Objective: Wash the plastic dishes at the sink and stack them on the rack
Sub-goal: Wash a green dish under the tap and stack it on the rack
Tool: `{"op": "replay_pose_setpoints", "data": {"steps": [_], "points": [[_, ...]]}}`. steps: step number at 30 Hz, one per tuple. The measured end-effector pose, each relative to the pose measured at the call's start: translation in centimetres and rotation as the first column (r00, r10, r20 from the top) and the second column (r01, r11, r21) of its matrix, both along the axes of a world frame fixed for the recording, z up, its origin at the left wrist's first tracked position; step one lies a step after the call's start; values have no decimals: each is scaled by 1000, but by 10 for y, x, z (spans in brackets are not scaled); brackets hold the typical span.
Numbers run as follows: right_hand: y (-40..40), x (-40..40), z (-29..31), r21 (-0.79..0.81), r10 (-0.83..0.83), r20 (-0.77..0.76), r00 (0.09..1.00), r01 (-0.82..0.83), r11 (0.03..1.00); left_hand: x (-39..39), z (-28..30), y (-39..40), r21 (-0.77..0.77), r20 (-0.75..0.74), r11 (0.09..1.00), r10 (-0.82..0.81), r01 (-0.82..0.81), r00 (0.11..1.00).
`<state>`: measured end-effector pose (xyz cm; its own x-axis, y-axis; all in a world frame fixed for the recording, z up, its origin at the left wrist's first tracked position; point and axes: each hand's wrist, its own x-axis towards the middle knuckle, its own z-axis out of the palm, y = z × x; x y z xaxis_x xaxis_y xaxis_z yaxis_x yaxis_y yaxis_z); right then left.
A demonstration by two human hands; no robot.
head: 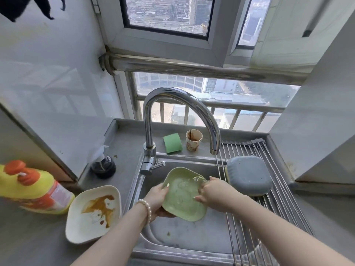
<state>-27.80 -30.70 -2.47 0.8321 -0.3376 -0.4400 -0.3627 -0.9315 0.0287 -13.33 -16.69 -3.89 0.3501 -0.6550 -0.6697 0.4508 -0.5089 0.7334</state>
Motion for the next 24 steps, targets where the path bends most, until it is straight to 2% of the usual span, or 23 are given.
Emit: {"op": "replay_pose_setpoints", "data": {"steps": [2,3,5,6,8,13,19,22,24], "points": [[-8,18,1,-89,12,174,985,4,996,1,2,-1,27,80,1000,-2,-1,997],[-9,26,4,-82,-41,271,962,65,995,2,2,-1,41,116,999,-28,24,993],[-6,47,14,76,-222,416,882,210,975,2,5,-1,85,185,991,-118,104,976],[-3,57,17,158,-293,426,856,248,956,2,6,-1,108,208,984,-163,144,964],[5,78,20,243,-333,370,867,255,936,-1,12,0,137,232,971,-226,199,946],[22,112,19,243,-269,286,920,202,949,-4,18,2,166,217,957,-269,236,939],[37,126,15,202,-272,253,928,224,953,-1,5,0,192,192,972,-176,139,966],[52,122,8,240,-299,227,927,244,940,-4,-2,-5,204,122,979,-32,7,992],[57,112,7,326,-370,270,889,277,904,-8,-1,-8,157,54,983,82,-90,995]]}}
